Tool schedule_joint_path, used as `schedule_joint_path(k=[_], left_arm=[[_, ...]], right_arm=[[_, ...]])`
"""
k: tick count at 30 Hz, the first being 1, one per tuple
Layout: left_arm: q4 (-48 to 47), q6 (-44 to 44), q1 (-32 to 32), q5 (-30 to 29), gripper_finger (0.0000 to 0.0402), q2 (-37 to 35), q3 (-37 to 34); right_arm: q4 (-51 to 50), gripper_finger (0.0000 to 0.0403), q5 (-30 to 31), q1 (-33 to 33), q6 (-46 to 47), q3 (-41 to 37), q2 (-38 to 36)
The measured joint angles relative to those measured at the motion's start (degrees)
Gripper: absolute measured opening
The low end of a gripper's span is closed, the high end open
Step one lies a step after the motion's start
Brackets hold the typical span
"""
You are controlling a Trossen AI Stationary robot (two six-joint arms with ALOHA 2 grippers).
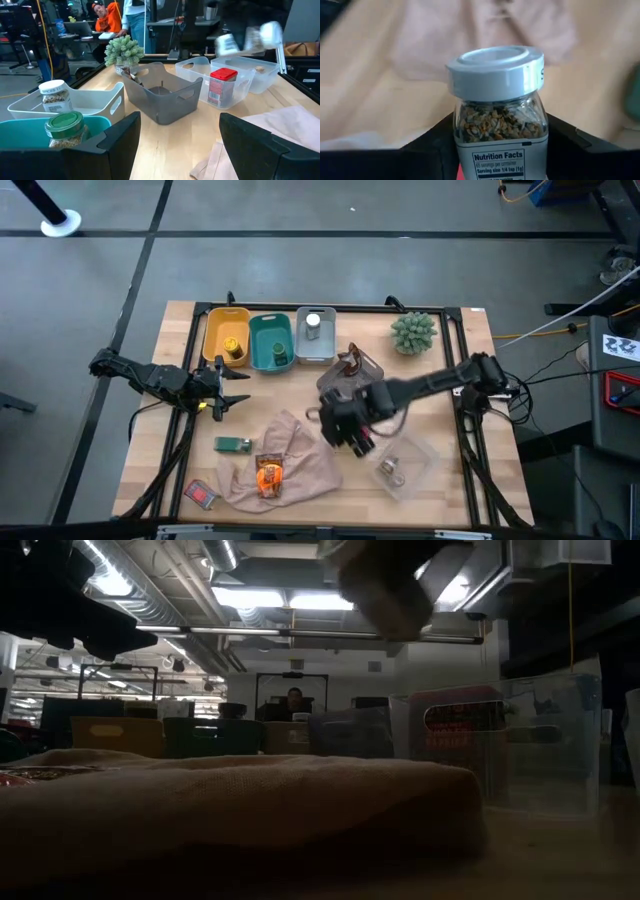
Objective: Sort spices by type
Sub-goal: Put the white seasoning bottle into the gray bin
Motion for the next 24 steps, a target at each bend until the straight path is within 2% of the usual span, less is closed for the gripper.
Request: schedule_joint_path(k=[6, 13, 18, 21, 24], left_arm=[[0.02, 0.0, -0.01, 0.01, 0.0255, 0.0, 0.02], [1.68, -0.02, 0.0, -0.02, 0.0255, 0.0, -0.18], [8.43, -0.02, -0.01, -0.46, 0.0255, 0.0, -0.37], [14.12, 0.06, 0.03, -3.22, 0.0255, 0.01, -0.78], [17.92, 3.24, 0.91, -4.03, 0.0255, 0.37, -0.84]], right_arm=[[3.74, 0.0208, -0.01, -7.19, -6.62, 0.0, 0.0], [6.77, 0.0208, -0.03, -13.63, -10.13, 0.0, 0.0], [8.86, 0.0209, -0.05, -17.67, -11.12, 0.0, 0.0], [10.0, 0.0209, -0.07, -20.22, -11.15, 0.0, 0.0], [11.63, 0.0209, -0.08, -22.78, -11.35, 0.0, 0.0]])
